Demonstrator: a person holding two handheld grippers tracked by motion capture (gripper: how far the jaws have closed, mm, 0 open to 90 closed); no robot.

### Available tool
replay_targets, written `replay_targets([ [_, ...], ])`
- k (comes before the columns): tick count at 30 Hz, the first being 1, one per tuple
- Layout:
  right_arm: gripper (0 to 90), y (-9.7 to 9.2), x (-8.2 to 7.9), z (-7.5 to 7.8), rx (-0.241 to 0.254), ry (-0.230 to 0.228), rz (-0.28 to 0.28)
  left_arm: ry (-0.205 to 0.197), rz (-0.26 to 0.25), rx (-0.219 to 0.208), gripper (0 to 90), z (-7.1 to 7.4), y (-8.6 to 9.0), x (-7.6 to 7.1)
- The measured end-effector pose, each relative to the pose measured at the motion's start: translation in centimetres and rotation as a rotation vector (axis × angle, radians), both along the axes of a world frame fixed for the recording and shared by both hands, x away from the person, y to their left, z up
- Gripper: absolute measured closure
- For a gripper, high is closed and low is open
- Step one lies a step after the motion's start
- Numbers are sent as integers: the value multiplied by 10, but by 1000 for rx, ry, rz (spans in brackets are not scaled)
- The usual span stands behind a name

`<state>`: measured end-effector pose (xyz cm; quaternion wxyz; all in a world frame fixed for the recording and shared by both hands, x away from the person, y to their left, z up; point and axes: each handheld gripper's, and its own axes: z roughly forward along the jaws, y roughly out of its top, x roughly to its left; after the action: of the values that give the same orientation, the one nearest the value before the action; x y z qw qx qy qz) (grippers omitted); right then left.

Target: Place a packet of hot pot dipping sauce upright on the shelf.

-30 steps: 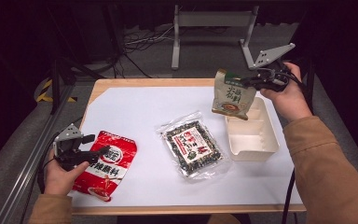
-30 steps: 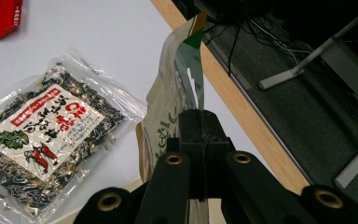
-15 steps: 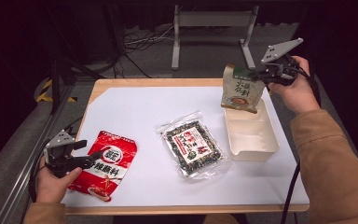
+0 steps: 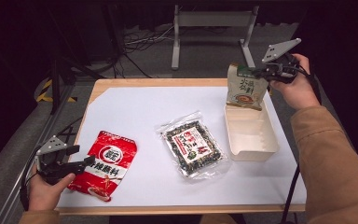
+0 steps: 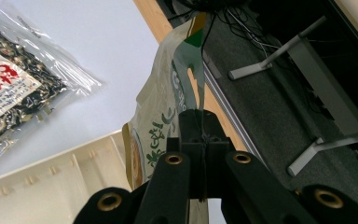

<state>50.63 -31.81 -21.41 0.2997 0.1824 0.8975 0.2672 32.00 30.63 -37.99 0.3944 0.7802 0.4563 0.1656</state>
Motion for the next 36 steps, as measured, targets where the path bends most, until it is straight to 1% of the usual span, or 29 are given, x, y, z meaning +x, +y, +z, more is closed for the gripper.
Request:
replay_targets([
  [6,897,-1,7,-7,-18,1,-15,-1,20,-2,254,0,6,-7],
  [7,897,-1,9,-8,-30,-3,-9,0,23,-3,254,0,6,-8],
  [9,897,0,10,-10,-31,-7,-14,4,26,-7,254,-1,7,-9],
  [13,897,0,13,-15,-66,-1,-20,3,28,-2,254,-1,8,-10],
  [17,897,2,14,-21,-57,4,-21,3,27,-5,254,-1,8,-10],
  [20,897,5,14,-25,-65,12,-12,3,25,-5,254,-1,6,-9],
  [26,896,6,16,-37,-65,36,-11,2,15,-12,254,-1,5,-7],
  [29,896,5,17,-45,-52,54,-19,-1,10,-5,254,-1,4,-5],
  [31,895,4,17,-48,-47,63,-28,1,8,-8,254,-1,3,-4],
  [33,890,3,18,-52,-28,77,-50,6,7,-12,254,-1,2,-4],
  [35,874,2,19,-56,-24,99,-97,3,3,-9,254,0,1,-3],
  [36,864,1,20,-59,-31,122,-128,0,2,-7,254,0,1,-2],
])
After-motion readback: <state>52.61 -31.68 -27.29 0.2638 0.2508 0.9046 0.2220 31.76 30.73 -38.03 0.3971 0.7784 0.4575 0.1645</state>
